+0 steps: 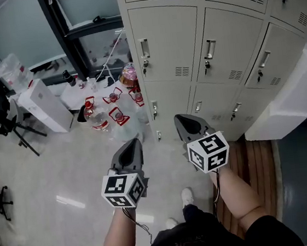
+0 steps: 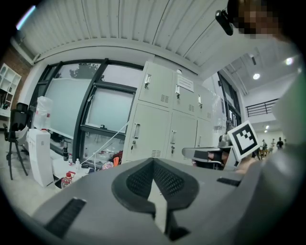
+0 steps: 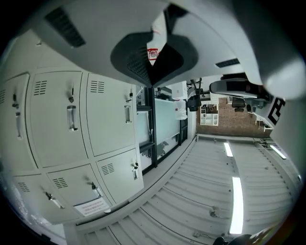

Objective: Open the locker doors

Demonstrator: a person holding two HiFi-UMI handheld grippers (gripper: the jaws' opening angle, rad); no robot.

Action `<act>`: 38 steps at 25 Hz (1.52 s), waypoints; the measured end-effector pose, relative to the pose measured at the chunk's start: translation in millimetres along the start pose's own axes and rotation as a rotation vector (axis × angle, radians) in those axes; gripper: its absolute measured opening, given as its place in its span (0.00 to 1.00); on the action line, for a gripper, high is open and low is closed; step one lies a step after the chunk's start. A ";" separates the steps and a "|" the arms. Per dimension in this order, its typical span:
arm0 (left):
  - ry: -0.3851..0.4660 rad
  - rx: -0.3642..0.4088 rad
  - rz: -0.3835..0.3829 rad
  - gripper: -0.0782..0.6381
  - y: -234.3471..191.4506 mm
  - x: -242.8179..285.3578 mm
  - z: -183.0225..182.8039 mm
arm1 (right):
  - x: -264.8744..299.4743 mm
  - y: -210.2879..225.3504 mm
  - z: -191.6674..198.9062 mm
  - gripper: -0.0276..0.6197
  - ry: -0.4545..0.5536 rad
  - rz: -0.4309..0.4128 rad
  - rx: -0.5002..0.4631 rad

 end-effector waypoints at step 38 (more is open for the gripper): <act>-0.003 0.110 0.205 0.11 -124.3 231.6 196.3 | 261.3 101.2 254.6 0.04 0.056 0.115 0.088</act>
Point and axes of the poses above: the fingertips, and each gripper's own axes: x forward along the fingers, y to its right, z out of its underside, the point moved 2 cm from there along -x, backward along the fingers, and after that the axes turned 7 degrees about -z, right-handed, at the moved point
